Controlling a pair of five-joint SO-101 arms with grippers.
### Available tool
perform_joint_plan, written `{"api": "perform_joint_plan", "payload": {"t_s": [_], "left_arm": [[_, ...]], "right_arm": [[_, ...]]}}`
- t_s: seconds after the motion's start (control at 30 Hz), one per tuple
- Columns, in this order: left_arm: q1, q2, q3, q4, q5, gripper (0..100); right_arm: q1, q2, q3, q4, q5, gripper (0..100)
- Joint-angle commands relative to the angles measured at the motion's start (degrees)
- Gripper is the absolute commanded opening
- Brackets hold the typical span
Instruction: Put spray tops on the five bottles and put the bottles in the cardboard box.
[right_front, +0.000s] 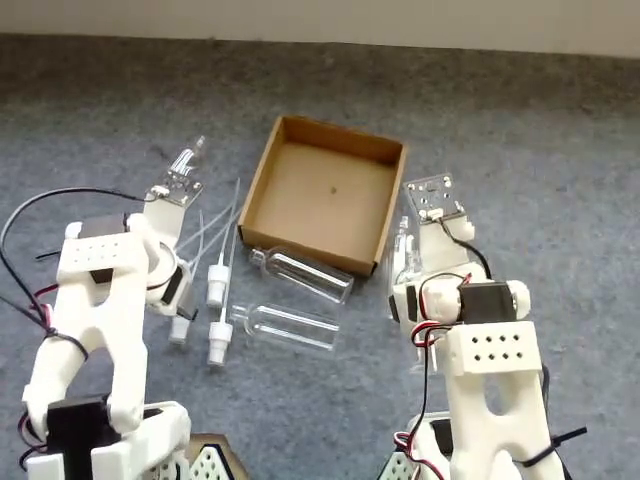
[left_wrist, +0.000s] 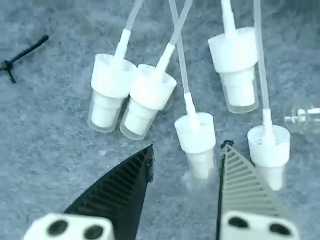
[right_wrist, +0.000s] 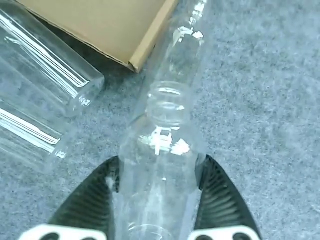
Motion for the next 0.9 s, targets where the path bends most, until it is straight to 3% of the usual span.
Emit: {"api": "perform_joint_plan", "payload": {"t_s": [0.0,0.17,0.37,0.87], "left_arm": [[-5.49,-1.01,-5.14,-7.12,0.62,21],[-11.56,2.86,-8.57,-11.69,8.18,21],[-11.3,5.23,-8.92,-12.22,22.86,21],[-10.68,14.99,-8.92,-18.02,44.66,21]], "right_arm": [[-0.31,-1.8,-0.13,-0.48,-0.18,2.2],[-0.31,-1.89,-0.13,-0.31,-0.18,2.2],[-0.31,-1.89,-0.13,-0.31,-0.18,2.2],[-0.31,-1.89,-0.13,-0.22,-0.18,2.2]]}}
